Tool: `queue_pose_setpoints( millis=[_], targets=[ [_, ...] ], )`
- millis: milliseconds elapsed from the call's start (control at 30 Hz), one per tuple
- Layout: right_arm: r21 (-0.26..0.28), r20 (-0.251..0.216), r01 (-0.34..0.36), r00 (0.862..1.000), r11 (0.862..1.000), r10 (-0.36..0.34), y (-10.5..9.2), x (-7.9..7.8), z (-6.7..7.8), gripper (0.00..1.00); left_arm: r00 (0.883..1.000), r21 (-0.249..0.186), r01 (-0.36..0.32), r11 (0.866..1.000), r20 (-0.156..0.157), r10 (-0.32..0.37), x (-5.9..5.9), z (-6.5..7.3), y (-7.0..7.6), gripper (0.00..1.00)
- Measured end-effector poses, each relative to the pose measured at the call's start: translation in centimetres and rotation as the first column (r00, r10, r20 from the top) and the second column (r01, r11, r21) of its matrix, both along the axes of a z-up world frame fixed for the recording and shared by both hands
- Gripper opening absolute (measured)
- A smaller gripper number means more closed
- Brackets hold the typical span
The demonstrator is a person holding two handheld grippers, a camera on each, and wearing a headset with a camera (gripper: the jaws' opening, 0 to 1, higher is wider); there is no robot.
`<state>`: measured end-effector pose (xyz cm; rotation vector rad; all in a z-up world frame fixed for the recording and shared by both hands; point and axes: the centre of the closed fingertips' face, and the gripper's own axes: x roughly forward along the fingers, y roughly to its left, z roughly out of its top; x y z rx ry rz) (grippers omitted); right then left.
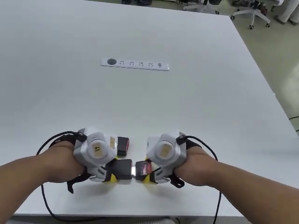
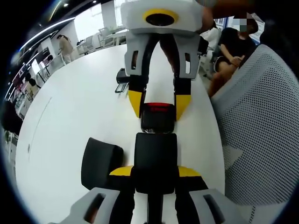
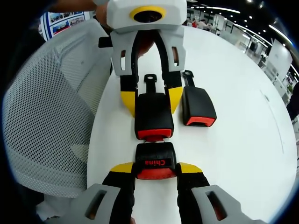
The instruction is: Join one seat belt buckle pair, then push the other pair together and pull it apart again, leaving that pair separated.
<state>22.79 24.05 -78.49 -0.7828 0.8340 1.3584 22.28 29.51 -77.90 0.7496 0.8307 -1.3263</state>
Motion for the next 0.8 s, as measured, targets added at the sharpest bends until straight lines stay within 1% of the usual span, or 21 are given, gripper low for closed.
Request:
queue_pose_setpoints(
  millis=[133, 333, 600, 700, 800],
  targets=[
    [0.015, -0.004, 0.010, 1.000, 1.000, -0.010, -0.09, 0.02, 0.00, 0.31, 1.000, -0.004, -0.001, 1.000, -0.002, 0.001, -0.06, -0.05, -0.06, 0.33],
    [0.042, -0.018, 0.040, 0.999, 0.998, -0.039, -0.15, 0.02, 0.10, 0.31, 1.000, -0.012, -0.005, 1.000, -0.007, 0.005, 0.29, -0.29, 0.21, 0.33],
    [0.048, -0.017, 0.046, 0.999, 0.998, -0.046, -0.33, -0.22, 0.31, 0.31, 1.000, -0.015, -0.011, 1.000, -0.008, 0.011, 0.29, -0.33, 0.20, 0.33],
    [0.051, -0.015, 0.051, 0.999, 0.997, -0.050, -0.44, -0.12, 0.18, 0.31, 1.000, -0.007, -0.012, 1.000, -0.009, 0.012, 0.25, -0.30, 0.15, 0.33],
    [0.054, -0.019, 0.052, 0.999, 0.997, -0.051, -0.47, -0.16, 0.24, 0.32, 1.000, -0.008, -0.014, 1.000, -0.008, 0.014, 0.22, -0.28, 0.19, 0.33]
  ],
)
